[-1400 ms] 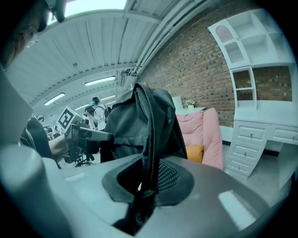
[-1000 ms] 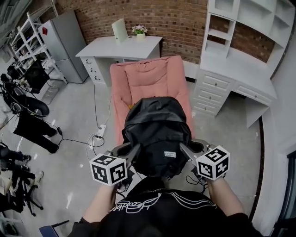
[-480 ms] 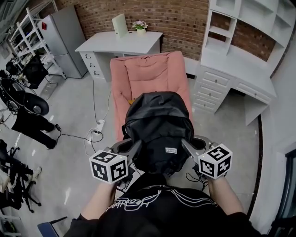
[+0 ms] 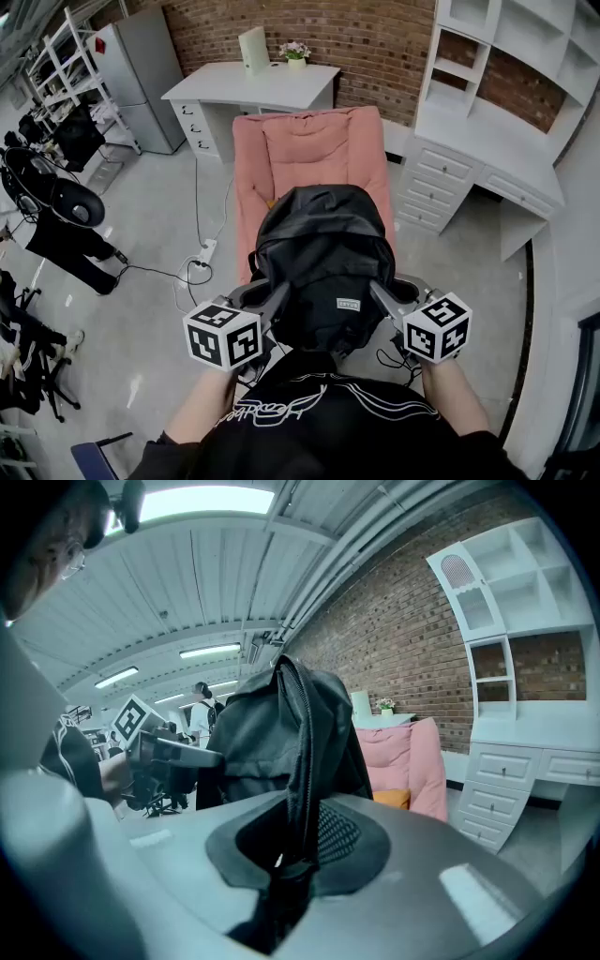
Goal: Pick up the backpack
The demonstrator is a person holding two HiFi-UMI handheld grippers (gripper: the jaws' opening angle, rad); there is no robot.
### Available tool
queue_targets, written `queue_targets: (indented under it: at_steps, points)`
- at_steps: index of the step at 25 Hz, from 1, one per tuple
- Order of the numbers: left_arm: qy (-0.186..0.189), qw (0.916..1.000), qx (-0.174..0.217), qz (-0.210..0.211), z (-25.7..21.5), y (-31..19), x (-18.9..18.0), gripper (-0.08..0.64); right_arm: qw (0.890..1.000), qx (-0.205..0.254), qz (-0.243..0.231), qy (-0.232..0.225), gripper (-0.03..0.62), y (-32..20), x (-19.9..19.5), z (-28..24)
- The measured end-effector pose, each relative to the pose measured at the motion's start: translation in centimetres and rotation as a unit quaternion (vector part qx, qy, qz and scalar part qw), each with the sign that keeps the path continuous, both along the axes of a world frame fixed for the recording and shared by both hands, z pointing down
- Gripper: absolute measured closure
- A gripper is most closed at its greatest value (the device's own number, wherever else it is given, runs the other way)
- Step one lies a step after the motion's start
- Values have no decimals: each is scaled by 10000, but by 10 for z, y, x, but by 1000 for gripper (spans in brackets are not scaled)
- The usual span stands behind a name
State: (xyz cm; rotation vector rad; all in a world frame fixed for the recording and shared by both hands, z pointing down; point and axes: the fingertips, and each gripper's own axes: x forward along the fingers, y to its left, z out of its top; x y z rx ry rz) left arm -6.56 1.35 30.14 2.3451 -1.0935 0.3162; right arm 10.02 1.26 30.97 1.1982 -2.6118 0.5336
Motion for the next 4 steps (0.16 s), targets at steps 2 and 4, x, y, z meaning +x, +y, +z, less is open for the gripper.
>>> queue_targets:
  at_steps: [2,4]
  points:
    - [2,10000,7,-14,0,1,-1,512,10000,21,4,-10,543,1,0,0]
    - [1,10000,19,-31,1,3,-1,512,10000,46,13,-20,543,1,-1,1]
